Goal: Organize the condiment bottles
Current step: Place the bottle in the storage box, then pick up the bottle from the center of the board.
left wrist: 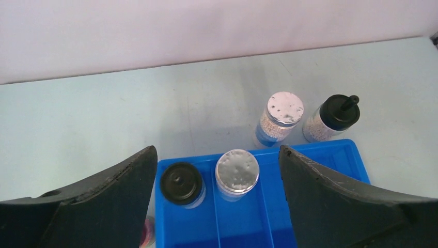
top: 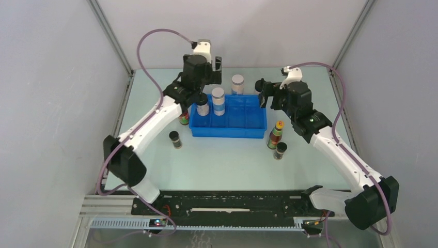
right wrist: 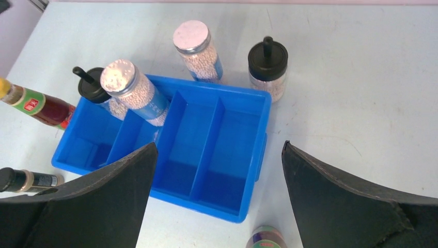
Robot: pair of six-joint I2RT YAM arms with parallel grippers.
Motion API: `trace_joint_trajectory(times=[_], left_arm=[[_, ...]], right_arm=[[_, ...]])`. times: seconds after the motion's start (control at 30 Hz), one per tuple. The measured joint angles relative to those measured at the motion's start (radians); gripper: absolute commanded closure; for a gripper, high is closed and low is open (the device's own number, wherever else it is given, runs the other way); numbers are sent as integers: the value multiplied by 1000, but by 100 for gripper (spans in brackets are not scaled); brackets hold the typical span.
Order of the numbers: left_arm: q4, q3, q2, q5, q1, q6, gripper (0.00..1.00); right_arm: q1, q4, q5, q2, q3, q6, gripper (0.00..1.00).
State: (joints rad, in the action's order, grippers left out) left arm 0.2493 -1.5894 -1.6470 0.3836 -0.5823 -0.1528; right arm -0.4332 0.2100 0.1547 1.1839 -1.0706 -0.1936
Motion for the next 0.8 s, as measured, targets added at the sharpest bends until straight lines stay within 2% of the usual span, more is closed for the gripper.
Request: trace_joint_trajectory(times=[0.3, 0.8], left_arm=[[58, 137, 225, 105, 0, -35, 7], [88, 384, 369, 219, 5, -94, 7]], right_arm=[[0, -13, -49, 33, -39, 5, 0], [-21, 3, -121, 158, -144, 31, 0]])
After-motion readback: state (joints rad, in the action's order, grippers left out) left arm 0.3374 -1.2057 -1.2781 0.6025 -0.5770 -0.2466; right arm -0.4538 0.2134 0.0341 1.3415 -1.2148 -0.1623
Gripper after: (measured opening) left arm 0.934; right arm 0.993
